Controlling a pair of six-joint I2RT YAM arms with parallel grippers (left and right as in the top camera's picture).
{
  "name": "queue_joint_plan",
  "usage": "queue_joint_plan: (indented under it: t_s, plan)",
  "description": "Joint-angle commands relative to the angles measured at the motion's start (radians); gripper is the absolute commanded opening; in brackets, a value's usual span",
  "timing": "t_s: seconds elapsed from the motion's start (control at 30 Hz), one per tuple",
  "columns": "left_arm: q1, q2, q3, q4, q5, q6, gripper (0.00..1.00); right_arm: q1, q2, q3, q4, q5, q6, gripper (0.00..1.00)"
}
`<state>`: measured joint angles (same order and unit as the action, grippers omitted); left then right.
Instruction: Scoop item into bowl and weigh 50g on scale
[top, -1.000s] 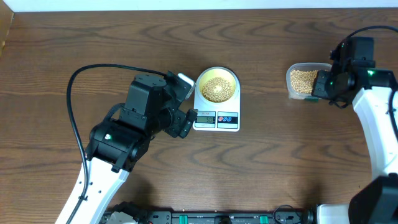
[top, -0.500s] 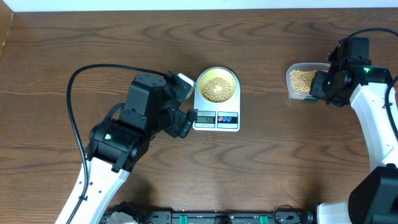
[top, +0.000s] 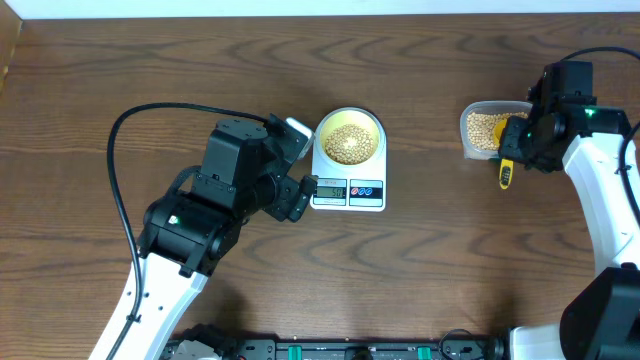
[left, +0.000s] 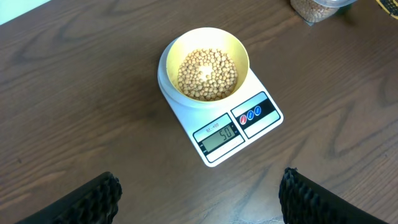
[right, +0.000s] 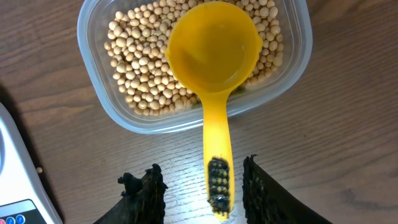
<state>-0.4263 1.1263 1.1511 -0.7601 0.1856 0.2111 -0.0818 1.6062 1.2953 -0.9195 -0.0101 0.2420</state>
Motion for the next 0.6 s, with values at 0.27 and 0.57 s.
queue_joint_plan:
  t_s: [0.27, 0.57]
  plan:
    - [0.005, 0.003, 0.001, -0.003, 0.009, 0.010, 0.83, 0.003, 0.002, 0.012, -0.027, 0.003, -0.049, 0.98]
    - [0.005, 0.003, 0.001, -0.003, 0.009, 0.010, 0.83, 0.004, -0.005, 0.014, -0.050, 0.012, -0.080, 0.99]
